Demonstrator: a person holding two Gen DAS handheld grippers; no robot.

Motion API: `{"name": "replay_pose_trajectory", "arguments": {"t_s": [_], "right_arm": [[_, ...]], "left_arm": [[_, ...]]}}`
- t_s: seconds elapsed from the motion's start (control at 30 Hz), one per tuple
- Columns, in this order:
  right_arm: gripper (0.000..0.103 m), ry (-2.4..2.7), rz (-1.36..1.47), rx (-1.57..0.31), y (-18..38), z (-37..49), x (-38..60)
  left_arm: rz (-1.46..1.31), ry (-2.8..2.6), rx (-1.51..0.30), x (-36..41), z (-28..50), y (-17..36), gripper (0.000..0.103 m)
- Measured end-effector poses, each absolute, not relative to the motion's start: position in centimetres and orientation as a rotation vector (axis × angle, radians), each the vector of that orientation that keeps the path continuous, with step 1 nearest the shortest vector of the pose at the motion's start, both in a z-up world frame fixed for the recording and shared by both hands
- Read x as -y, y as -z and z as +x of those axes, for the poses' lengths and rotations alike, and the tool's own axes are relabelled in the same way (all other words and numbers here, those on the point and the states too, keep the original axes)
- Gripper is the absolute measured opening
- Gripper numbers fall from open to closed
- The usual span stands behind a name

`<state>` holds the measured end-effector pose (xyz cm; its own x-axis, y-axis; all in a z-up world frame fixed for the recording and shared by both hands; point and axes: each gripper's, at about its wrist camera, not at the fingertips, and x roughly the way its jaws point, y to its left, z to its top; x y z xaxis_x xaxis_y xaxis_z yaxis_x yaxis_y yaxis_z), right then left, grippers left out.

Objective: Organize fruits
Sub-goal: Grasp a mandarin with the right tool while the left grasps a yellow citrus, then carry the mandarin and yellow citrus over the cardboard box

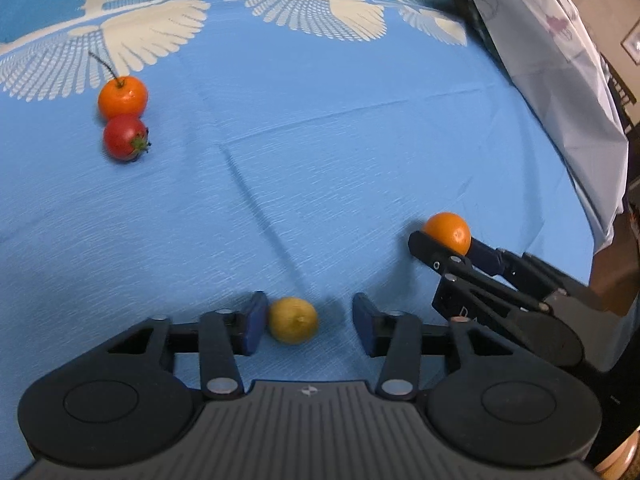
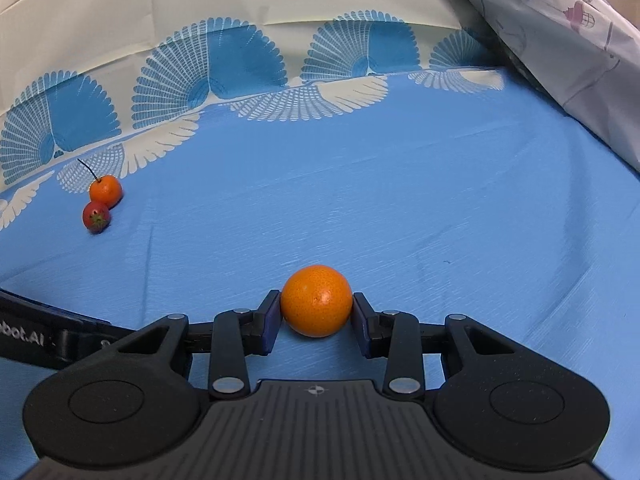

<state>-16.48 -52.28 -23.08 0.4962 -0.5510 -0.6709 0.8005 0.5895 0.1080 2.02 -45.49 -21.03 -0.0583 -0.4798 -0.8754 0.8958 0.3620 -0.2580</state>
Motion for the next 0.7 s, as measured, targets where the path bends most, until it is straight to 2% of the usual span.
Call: {"name": "replay_pose_trajectory", "arguments": {"t_s": [0.03,0.37,0.7], "right_arm": [[0.039,0.851,0.438,-0.634,23.1,-16.5,52.2],[0.039,0.852,0.426,-0.615,21.8,-16.5,51.7],[0.039,0.691,0.367,-0.518,13.1,-16.9,43.3]], "left_arm": [[0.476,1.192,-1.137,45.5,2.0,21.1,0.029],[0.464,1.140,-1.093,43.2,2.5,19.0,0.029],[0.435,1.011,-0.999,29.8,0.5,10.2,0.029]]}}
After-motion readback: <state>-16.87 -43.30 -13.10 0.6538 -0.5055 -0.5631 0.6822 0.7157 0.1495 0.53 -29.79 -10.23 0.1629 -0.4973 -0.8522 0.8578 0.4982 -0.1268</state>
